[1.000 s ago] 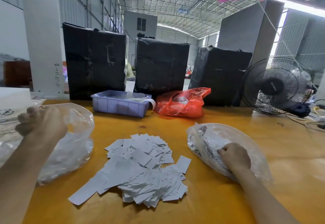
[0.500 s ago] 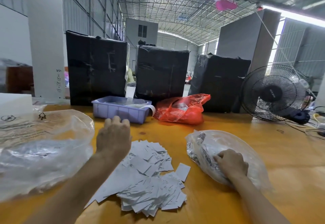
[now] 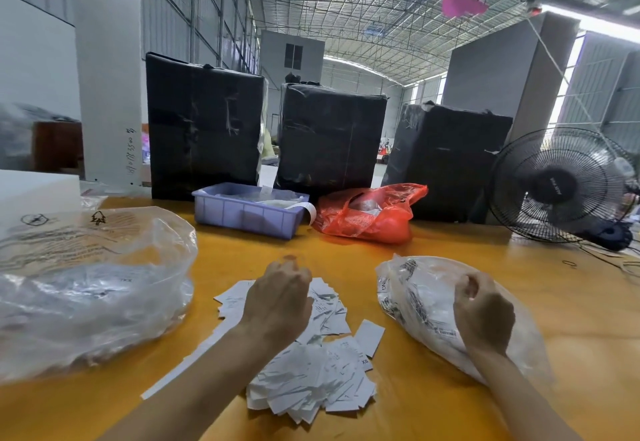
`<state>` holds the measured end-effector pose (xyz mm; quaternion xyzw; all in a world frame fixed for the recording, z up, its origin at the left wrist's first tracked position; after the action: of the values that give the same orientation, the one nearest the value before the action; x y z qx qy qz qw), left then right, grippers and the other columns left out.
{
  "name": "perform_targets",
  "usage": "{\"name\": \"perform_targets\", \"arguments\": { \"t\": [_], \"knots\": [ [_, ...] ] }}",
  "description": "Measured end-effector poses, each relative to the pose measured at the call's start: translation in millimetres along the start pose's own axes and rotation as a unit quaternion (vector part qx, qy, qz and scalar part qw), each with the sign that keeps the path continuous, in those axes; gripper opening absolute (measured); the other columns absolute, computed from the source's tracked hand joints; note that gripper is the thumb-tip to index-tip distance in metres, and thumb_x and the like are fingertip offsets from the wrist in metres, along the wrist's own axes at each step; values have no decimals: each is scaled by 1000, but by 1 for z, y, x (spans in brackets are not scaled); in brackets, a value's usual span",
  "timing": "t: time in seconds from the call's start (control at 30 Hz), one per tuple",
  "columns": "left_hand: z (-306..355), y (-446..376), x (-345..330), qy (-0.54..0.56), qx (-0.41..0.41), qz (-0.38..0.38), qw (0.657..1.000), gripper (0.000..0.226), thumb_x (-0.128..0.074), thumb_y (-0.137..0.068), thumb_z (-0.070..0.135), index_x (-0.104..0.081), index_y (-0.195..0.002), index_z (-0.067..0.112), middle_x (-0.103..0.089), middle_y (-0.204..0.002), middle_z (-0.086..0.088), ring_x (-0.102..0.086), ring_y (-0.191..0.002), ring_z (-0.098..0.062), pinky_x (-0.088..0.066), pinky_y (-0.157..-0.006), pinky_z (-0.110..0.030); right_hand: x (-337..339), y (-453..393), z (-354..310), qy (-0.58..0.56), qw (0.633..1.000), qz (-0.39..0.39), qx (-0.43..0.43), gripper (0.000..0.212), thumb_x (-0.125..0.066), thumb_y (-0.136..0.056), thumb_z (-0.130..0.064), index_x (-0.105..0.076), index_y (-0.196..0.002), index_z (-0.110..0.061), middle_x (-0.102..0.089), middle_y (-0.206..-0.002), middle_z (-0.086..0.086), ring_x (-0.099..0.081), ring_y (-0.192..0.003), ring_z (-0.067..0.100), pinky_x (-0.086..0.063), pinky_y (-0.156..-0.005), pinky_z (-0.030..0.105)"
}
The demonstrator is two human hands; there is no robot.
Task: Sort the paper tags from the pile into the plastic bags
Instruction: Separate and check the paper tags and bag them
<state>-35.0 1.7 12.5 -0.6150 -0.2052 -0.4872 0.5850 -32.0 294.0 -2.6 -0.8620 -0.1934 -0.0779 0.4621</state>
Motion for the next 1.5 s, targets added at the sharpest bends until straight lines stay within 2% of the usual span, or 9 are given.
{"name": "perform_targets", "arguments": {
  "t": [0.2,0.4,0.63,0.77,0.93,1.1,1.27,1.37,1.5],
  "knots": [
    [6,2,-7,254,30,-26,966,28,-60,-91,30,-65,-111,12,-68,-109,-1,-61,-97,-10,-45,-81,-16,8,9,-56,-181,980,6,83,2,-60,-89,-1,-60,-90,1,-70,-72,11,-68,-62,24,-52,-59,32],
    [9,9,-27,592,191,-161,766,66,-66,-60,59,-68,-101,8,-72,-91,-4,-67,-78,-14,-54,-71,-23,-27,62,-117,-408,857,-299,-98,26,-68,-84,-3,-54,-102,-15,-71,-67,4,-68,-62,14,-53,-60,20],
    [-16,13,-40,663,290,-102,682,27,-78,-71,17,-71,-89,-1,-72,-84,-20,-66,-72,-27,-49,-64,-30,-39,95,-136,-414,801,-414,-123,36,-64,-82,7,-48,-110,-8,-66,-67,10,-62,-54,10,-49,-57,18],
    [-25,10,-35,642,297,-51,705,14,-72,-79,6,-68,-84,-6,-71,-77,-23,-65,-63,-27,-53,-62,-30,-44,96,-140,-407,799,-427,-118,38,-68,-81,3,-48,-112,-9,-69,-70,12,-66,-58,16,-52,-57,22],
    [-55,7,-28,628,340,71,696,12,-72,-80,4,-62,-73,2,-70,-59,-7,-66,-54,-16,-57,-57,-24,-57,85,-136,-170,898,-401,66,36,-65,-88,-13,-54,-122,-10,-70,-92,2,-66,-79,12,-52,-72,22],
    [-70,7,-31,615,349,94,701,13,-76,-76,8,-65,-78,0,-71,-71,-15,-63,-60,-21,-51,-57,-26,-83,115,-137,-33,834,-514,199,65,-68,-83,-39,-43,-139,-19,-50,-138,1,-38,-131,15,-31,-105,24],
    [-71,7,-34,586,349,96,725,7,-68,-84,5,-64,-79,5,-70,-74,-10,-61,-60,-13,-48,-54,-17,-80,113,-144,-44,856,-442,263,44,-59,-90,-34,-53,-131,-20,-51,-136,-4,-38,-131,15,-32,-107,29],
    [-75,6,-35,579,355,104,726,11,-64,-87,2,-63,-77,8,-68,-74,-8,-60,-62,-15,-48,-59,-20,-81,119,-157,-47,805,-469,361,56,-53,-86,-6,-45,-139,-21,-42,-146,-3,-30,-138,14,-23,-115,27],
    [-82,7,-36,567,366,107,730,3,-65,-86,2,-66,-84,4,-66,-73,-6,-57,-60,-14,-47,-56,-20,-85,126,-166,-3,764,-481,431,39,-51,-89,-10,-58,-127,-19,-55,-136,-3,-39,-133,17,-31,-107,35]
  ]
}}
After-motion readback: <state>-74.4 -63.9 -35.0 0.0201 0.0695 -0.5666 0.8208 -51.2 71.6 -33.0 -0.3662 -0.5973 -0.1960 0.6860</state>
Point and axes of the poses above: each hand's wrist, its own y-axis away from the middle knuckle, its own x-axis out of the back of the hand, z = x × y, the point moved 5 cm from there along -y, towards the middle knuckle
